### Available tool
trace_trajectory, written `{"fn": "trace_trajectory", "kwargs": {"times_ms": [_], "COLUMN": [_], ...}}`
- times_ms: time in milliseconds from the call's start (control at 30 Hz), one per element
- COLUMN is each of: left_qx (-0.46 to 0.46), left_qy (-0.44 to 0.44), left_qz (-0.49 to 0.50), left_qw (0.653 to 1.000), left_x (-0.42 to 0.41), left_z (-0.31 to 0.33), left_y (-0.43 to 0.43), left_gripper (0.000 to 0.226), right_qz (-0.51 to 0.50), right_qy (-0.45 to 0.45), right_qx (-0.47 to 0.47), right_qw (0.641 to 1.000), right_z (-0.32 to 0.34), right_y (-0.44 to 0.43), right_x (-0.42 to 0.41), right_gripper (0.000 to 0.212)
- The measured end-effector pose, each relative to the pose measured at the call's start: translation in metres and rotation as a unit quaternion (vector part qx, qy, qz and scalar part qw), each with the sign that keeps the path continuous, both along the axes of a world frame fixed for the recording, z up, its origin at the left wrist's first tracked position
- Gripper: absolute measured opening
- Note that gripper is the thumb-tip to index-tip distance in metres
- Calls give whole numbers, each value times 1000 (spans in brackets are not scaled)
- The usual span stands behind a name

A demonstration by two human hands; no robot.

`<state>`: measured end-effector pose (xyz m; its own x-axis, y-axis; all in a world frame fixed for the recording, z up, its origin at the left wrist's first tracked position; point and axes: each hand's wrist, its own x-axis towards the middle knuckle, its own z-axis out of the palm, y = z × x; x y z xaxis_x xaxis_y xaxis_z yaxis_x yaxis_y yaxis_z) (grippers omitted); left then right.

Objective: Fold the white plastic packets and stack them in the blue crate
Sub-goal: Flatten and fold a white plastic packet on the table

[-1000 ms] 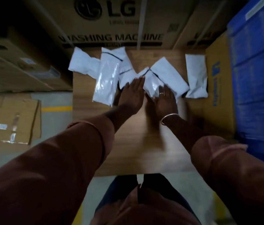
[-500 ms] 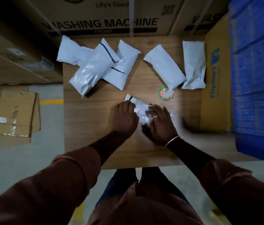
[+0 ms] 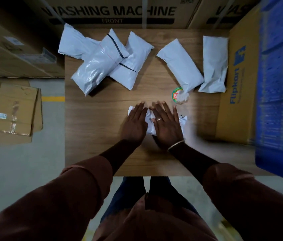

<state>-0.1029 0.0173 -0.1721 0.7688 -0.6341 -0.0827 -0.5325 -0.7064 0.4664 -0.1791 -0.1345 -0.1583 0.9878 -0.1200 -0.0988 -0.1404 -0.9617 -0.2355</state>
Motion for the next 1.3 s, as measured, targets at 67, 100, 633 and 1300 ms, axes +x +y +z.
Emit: {"fn": "trace_trajectory", "kwargs": {"times_ms": [67, 100, 633, 1300], "left_qx": [-2, 14, -41, -3], "left_qy": [-18, -26, -21, -42], "left_qz": [19, 27, 44, 56], "left_qw": [1000, 999, 998, 998], "left_x": [-6, -9, -18, -19], "left_z": [-2, -1, -23, -30], "left_y": [0, 0, 0, -7], "left_gripper": [53, 53, 50, 51], "right_qz": [-7, -13, 17, 11], "right_qy": [9, 12, 5, 0], "right_qx": [-7, -14, -11, 26], "right_qw": [1000, 1000, 1000, 1000], "right_z": [-4, -7, -31, -30], "right_y": [8, 10, 8, 8], "right_x": [-13, -17, -8, -2], "right_gripper": [62, 63, 56, 54]}}
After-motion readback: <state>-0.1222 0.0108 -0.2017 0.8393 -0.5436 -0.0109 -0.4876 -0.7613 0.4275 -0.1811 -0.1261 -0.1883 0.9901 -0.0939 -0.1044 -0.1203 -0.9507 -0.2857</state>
